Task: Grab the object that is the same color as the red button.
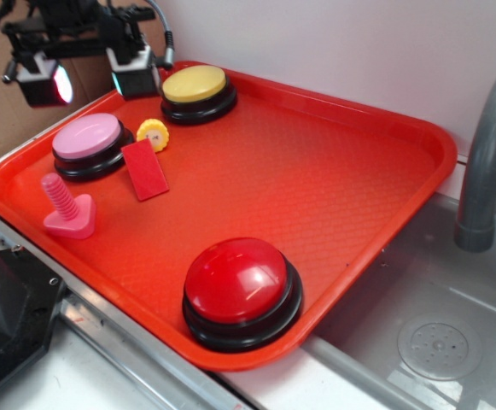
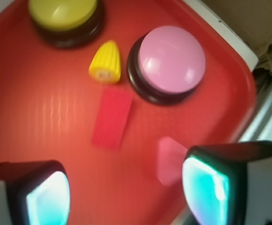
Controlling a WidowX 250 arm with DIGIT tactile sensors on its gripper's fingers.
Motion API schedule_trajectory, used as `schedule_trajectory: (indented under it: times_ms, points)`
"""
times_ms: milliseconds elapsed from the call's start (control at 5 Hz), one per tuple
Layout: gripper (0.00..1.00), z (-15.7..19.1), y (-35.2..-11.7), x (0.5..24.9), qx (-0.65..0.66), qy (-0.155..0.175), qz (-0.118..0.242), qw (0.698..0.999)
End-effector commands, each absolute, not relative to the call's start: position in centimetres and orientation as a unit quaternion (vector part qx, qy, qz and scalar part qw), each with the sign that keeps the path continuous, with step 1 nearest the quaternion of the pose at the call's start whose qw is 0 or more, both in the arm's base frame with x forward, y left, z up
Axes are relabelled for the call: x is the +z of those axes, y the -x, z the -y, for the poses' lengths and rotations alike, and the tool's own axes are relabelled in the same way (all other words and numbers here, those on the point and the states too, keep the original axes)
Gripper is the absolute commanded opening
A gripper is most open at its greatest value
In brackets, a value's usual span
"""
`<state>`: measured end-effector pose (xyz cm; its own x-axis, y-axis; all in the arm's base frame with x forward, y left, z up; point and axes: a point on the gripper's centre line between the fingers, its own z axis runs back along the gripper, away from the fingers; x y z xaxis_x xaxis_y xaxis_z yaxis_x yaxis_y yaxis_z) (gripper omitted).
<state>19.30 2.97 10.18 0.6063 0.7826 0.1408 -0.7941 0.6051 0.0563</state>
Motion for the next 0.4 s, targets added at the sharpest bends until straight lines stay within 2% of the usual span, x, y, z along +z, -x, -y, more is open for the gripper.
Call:
schedule_trajectory:
  times_ms: [0,200]
  points:
    - [1.0,-6.0,-20.4,5.2,0.502,-0.124,0.088,0.851]
    - [1.0,-7.0,-20.9,3.0,0.504,-0.117,0.073,0.853]
